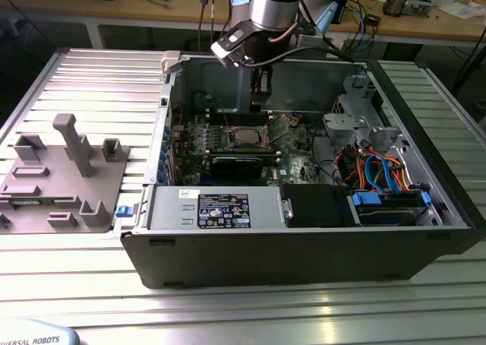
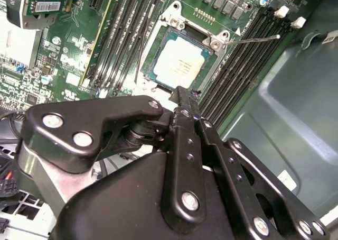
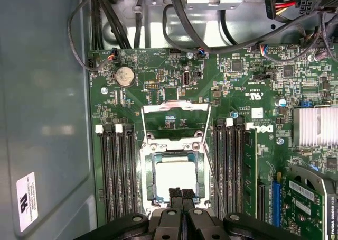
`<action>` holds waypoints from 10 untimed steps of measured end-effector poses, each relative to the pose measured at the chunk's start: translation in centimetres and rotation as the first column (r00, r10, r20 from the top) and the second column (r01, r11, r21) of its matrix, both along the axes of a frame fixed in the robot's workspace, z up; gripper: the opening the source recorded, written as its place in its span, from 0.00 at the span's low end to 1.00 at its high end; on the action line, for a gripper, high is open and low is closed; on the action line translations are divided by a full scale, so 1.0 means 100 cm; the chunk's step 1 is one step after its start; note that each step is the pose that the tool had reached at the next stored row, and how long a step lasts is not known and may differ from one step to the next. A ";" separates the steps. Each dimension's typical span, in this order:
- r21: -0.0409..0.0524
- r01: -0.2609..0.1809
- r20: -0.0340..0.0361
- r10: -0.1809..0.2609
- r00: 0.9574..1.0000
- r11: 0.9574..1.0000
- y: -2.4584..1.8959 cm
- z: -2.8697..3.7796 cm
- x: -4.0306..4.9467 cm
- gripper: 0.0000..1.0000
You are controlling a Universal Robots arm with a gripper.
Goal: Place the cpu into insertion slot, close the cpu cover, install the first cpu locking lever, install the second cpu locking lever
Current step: 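Place the cpu into insertion slot, then close the cpu cover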
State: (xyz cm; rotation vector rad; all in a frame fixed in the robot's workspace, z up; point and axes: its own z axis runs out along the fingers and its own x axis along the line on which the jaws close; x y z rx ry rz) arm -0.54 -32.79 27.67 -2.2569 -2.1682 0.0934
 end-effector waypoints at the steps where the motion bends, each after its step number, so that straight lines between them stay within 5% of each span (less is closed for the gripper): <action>1: 0.000 0.000 0.000 0.000 1.000 1.000 0.0000 0.0008 0.0000 0.11; 10: 0.000 0.000 0.000 0.000 1.000 1.000 0.0000 0.0082 0.0000 0.11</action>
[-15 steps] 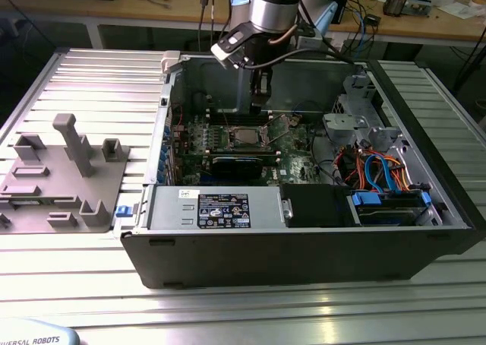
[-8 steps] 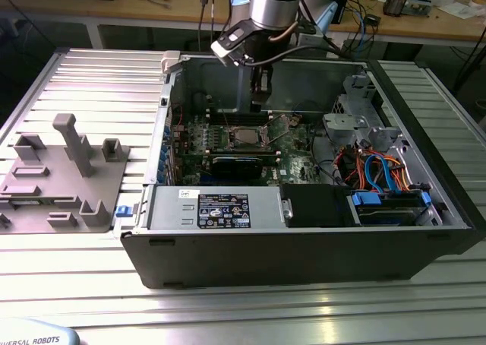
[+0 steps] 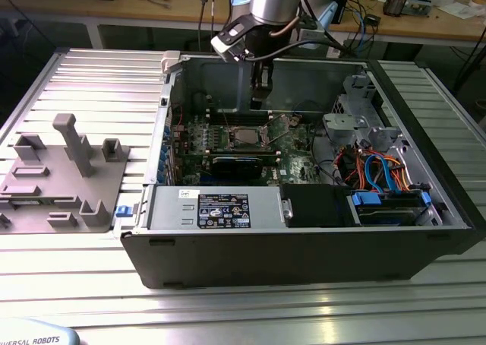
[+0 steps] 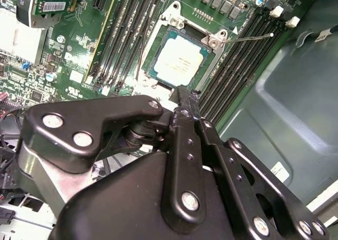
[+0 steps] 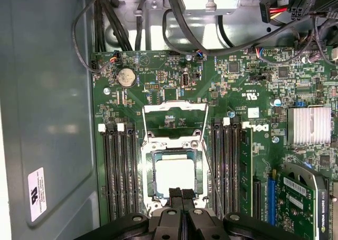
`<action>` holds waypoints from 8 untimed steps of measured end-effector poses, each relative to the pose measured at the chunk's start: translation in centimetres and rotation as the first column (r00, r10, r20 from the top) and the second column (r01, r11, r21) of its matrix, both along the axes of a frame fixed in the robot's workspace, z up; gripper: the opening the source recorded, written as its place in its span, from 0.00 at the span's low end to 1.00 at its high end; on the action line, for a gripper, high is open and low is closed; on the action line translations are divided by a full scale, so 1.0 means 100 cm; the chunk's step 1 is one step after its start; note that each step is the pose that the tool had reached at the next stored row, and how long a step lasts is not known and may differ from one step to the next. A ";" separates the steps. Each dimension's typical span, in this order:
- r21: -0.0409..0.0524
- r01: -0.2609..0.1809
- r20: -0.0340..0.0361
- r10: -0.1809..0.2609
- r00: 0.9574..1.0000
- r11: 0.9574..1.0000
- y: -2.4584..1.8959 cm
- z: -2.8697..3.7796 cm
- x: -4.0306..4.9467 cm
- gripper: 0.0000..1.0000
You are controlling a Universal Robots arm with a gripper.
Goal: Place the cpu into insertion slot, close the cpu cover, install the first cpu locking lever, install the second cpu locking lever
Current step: 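Close the cpu cover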
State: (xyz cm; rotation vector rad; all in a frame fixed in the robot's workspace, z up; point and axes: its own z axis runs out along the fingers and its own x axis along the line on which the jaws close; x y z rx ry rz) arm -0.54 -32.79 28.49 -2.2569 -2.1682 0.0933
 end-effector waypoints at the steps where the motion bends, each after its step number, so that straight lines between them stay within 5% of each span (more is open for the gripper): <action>1: 0.000 0.000 0.000 0.000 1.000 1.000 0.0000 0.0001 0.0000 0.11; 8: 0.000 0.000 0.000 0.000 1.000 1.000 0.0000 0.0001 0.0012 0.11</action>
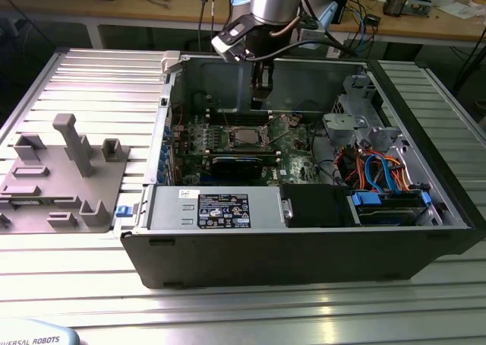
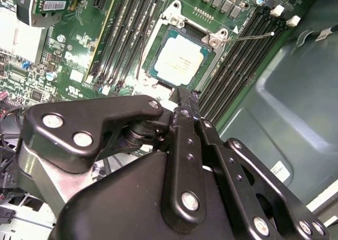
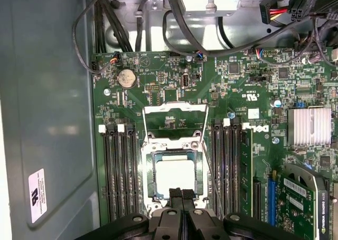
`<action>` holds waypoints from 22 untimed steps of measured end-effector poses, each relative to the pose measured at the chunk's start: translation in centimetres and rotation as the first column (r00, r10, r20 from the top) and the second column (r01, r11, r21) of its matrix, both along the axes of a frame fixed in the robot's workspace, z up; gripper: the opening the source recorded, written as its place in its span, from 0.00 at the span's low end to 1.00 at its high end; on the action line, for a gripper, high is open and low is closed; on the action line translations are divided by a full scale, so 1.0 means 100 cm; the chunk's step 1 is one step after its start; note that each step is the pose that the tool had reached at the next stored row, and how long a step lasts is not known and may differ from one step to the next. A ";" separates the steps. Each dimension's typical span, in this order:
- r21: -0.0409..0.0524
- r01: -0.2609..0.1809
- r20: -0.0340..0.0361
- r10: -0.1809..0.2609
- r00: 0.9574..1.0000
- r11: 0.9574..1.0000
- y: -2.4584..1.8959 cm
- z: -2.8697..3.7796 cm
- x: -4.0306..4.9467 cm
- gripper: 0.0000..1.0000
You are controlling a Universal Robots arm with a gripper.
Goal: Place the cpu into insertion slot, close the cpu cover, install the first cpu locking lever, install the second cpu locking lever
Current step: 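Close the cpu cover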
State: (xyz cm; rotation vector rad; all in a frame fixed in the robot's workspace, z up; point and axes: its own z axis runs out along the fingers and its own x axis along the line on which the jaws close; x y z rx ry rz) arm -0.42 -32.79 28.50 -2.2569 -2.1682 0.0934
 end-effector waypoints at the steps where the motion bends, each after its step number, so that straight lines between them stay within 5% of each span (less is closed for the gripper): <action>1: 0.000 0.000 0.000 0.000 1.000 1.000 0.0000 0.0000 0.0004 0.11; 22: 0.000 0.000 0.000 0.000 1.000 1.000 0.0000 0.0000 0.0175 0.11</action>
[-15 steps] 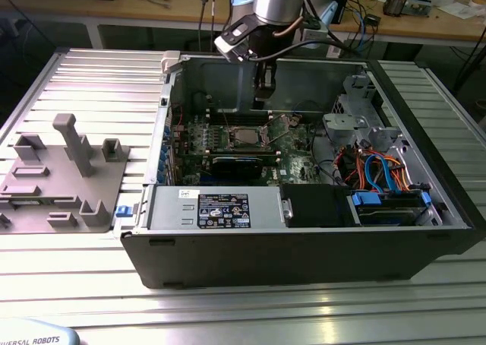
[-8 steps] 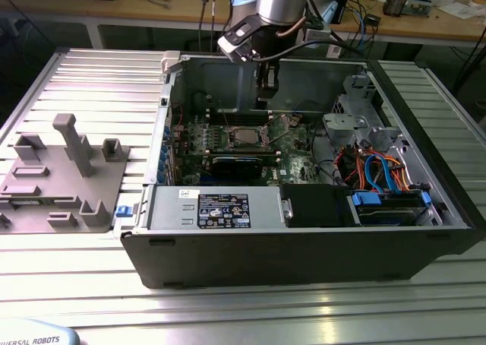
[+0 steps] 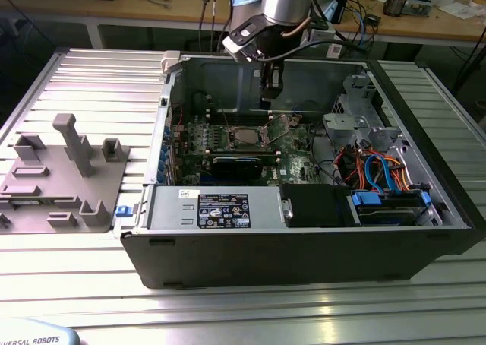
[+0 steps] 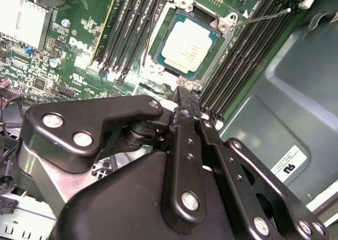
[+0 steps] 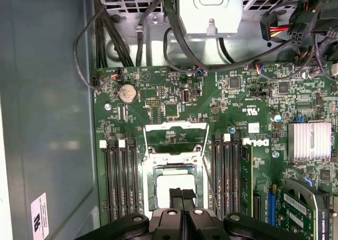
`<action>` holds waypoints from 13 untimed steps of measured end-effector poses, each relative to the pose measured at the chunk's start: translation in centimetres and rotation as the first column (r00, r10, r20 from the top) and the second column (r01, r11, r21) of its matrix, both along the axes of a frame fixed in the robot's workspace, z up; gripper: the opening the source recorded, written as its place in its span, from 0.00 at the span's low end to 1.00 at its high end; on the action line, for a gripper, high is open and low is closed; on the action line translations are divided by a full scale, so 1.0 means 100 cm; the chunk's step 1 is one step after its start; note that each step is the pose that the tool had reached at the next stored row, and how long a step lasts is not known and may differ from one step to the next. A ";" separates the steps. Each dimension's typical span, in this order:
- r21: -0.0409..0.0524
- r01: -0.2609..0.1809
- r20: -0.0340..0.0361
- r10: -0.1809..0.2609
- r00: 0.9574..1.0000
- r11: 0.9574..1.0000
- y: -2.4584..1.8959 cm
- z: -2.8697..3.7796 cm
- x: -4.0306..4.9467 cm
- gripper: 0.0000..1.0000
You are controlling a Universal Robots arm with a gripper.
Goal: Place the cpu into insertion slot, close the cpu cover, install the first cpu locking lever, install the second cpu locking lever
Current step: 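Close the cpu cover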
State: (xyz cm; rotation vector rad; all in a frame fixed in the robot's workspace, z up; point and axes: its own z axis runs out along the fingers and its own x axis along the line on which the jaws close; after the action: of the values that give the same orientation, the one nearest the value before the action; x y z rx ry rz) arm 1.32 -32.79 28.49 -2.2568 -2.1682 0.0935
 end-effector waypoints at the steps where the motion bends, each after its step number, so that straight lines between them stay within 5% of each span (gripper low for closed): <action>1: 0.000 0.000 0.000 0.000 1.000 1.000 0.0000 0.0000 0.0009 0.11; 13: 0.000 0.000 0.000 0.000 1.000 1.000 0.0000 0.0000 0.0069 0.11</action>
State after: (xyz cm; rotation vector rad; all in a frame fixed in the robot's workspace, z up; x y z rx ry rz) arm 2.01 -32.79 28.49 -2.2568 -2.1681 0.0936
